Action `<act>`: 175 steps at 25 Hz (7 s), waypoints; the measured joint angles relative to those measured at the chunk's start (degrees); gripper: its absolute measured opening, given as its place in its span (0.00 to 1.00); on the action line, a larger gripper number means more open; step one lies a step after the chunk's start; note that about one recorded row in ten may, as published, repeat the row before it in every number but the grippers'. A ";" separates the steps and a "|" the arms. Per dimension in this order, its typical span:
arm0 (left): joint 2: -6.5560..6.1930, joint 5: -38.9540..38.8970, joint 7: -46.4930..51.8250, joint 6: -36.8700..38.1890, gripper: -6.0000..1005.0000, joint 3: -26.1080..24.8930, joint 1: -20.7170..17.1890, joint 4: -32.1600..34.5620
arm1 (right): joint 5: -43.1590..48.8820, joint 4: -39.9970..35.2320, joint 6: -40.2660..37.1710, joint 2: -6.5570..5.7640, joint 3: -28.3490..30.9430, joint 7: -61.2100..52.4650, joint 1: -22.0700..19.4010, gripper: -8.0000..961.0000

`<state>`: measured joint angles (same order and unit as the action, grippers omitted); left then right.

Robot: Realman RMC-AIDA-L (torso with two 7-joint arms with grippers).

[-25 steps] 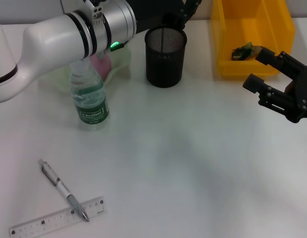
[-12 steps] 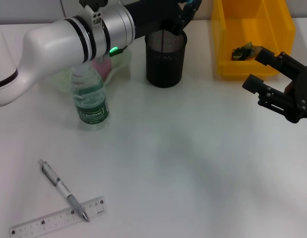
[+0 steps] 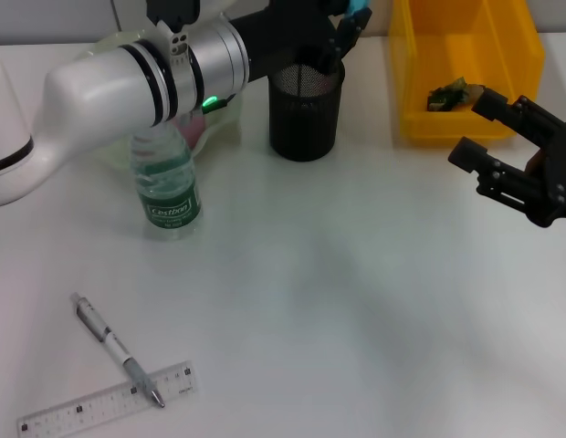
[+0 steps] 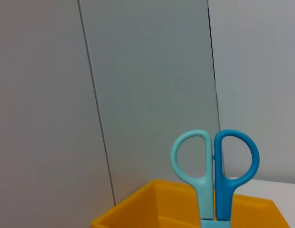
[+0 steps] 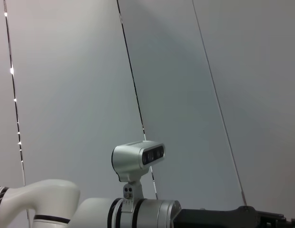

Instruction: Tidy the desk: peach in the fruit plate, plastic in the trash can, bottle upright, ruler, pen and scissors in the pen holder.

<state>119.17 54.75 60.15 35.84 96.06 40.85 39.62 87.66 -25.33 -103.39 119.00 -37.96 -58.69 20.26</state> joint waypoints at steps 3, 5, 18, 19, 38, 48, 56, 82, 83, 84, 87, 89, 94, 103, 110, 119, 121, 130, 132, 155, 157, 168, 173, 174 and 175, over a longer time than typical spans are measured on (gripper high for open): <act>0.00 -0.32 -0.04 -0.06 0.27 0.10 -0.16 0.03 | 0.07 0.02 0.00 0.00 -0.12 0.26 0.08 0.82; 0.00 -0.49 -0.04 -0.06 0.27 0.10 -0.21 -0.08 | 0.11 0.02 0.00 0.00 -0.32 0.27 0.13 0.82; 0.00 -0.73 -0.04 -0.14 0.27 0.08 -1.66 -0.15 | 0.09 0.03 -0.40 0.03 -0.62 0.33 0.13 0.82; 0.00 -0.73 -0.04 -0.21 0.27 0.08 -1.67 -0.16 | 0.09 0.03 -0.40 0.03 -0.62 0.33 0.13 0.82; 0.00 -1.94 -0.04 -2.44 0.27 1.88 -2.04 -0.25 | 0.33 0.11 -0.64 0.20 -0.66 1.12 -0.09 0.82; 0.00 -2.13 -0.04 -3.91 0.27 3.27 -2.26 -0.25 | 0.31 0.11 -1.15 0.26 -0.71 1.12 0.03 0.82; 0.00 -2.20 -0.03 -4.74 0.28 3.71 -2.36 -0.25 | 0.24 0.11 -1.38 0.26 -0.71 1.12 0.12 0.82; 0.00 -2.12 -0.08 -5.68 0.28 4.79 -2.40 0.21 | -0.10 0.11 -1.91 0.18 -0.63 1.35 0.25 0.82; 0.00 -2.13 -0.08 -5.67 0.28 4.86 -2.40 0.46 | -0.12 0.11 -2.04 0.17 -0.62 1.63 0.18 0.82; 0.00 -2.13 -0.08 -5.67 0.29 4.86 -2.40 0.46 | -0.12 0.11 -2.04 0.17 -0.62 1.63 0.18 0.82; 0.00 -2.13 -0.08 -5.68 0.32 5.04 -2.43 0.85 | -0.13 0.11 -2.10 0.17 -0.49 1.73 0.14 0.82; 0.00 -2.16 -0.07 -5.71 0.34 5.10 -2.48 0.92 | -0.12 0.11 -2.11 0.17 -0.48 1.73 0.13 0.82; 0.00 -2.16 -0.07 -5.63 0.36 5.26 -3.71 3.24 | -0.12 0.11 -2.18 0.18 -0.33 1.74 0.05 0.82; -0.28 -1.84 0.48 -5.20 0.38 5.90 -10.17 12.39 | -0.12 0.11 -2.33 0.11 -0.29 1.80 -0.21 0.82; -0.64 -1.91 0.84 2.46 0.37 4.85 -16.30 18.51 | -0.11 0.11 -2.49 0.09 -0.18 1.84 -0.20 0.82; -2.45 8.34 13.83 8.07 0.37 2.07 -21.65 28.12 | 0.29 -0.36 -2.51 -0.07 -0.55 1.82 0.26 0.82; -2.71 14.80 20.65 11.29 0.37 -0.45 -22.49 30.87 | 0.33 -0.60 -2.52 -0.20 -0.61 1.67 0.31 0.82; -1.10 28.60 34.05 24.59 0.37 -13.06 -26.93 39.14 | 1.53 -5.37 -3.95 -0.56 -0.75 -4.00 0.45 0.82; -1.20 29.92 36.46 27.43 0.37 -15.79 -27.20 39.54 | 2.21 -6.89 -4.75 -0.66 -0.60 -5.88 0.37 0.82; -0.91 72.63 59.60 60.03 0.37 -30.16 -22.66 53.94 | 16.07 -21.98 -20.68 -4.93 8.08 -25.39 -0.04 0.82; -0.98 72.99 58.43 60.61 0.37 -30.58 -22.76 53.76 | 16.64 -22.09 -21.26 -4.76 7.46 -24.48 -0.15 0.82; -1.35 79.04 54.51 68.24 0.37 -31.56 -20.43 51.65 | 20.12 -22.13 -17.67 -2.74 1.32 -23.06 1.54 0.82; -1.03 81.32 48.50 72.16 0.37 -29.15 -20.06 51.51 | 20.77 -21.38 -16.44 -2.03 0.88 -23.04 2.52 0.82; -1.03 81.32 48.50 72.16 0.37 -29.15 -20.06 51.51 | 21.23 -20.90 -16.26 -1.90 0.65 -23.04 2.93 0.82; -1.04 82.54 46.70 73.16 0.37 -28.73 -19.86 50.84 | 22.08 -19.93 -15.28 -1.64 0.42 -23.03 3.61 0.82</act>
<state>118.14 137.29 106.85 109.00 67.33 20.99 90.46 109.73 -45.26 -118.67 117.36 -37.54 -81.71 23.87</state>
